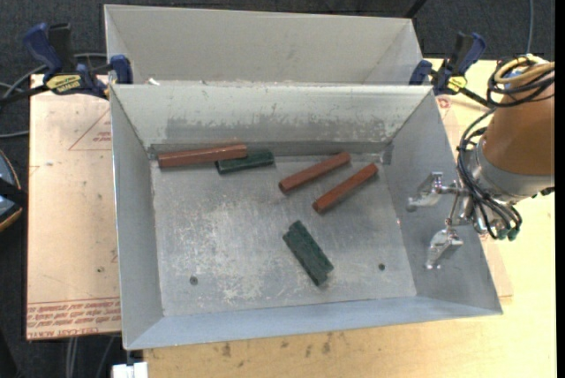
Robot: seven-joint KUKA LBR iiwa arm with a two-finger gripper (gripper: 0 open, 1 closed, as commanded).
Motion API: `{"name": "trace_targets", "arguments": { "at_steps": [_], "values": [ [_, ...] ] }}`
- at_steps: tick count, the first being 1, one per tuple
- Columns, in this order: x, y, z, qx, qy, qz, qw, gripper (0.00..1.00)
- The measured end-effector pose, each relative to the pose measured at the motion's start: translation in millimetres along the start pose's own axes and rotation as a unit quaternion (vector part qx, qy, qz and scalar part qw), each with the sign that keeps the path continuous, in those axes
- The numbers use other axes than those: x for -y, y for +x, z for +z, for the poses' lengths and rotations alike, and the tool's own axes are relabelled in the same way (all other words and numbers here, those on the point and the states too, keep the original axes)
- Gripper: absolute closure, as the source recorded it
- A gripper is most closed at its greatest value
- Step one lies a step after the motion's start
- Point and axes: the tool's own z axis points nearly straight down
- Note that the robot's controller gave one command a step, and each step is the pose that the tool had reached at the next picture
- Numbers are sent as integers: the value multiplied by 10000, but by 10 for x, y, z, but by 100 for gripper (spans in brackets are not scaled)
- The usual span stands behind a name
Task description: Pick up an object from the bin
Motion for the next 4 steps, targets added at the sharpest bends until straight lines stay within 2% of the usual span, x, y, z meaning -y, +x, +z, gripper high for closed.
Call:
{"name": "trace_targets", "arguments": {
  "at_steps": [1, 2, 3, 4],
  "values": [
    [-7, -20, -40, 38, 7, -19, 10000, 0],
    [-392, -485, 576, 80, 18, -230, 9997, 0],
    [-640, -667, 600, 28, 2, -228, 9997, 0],
    [-827, -1275, 707, 81, 14, -499, 9987, 0]
  ]
}}
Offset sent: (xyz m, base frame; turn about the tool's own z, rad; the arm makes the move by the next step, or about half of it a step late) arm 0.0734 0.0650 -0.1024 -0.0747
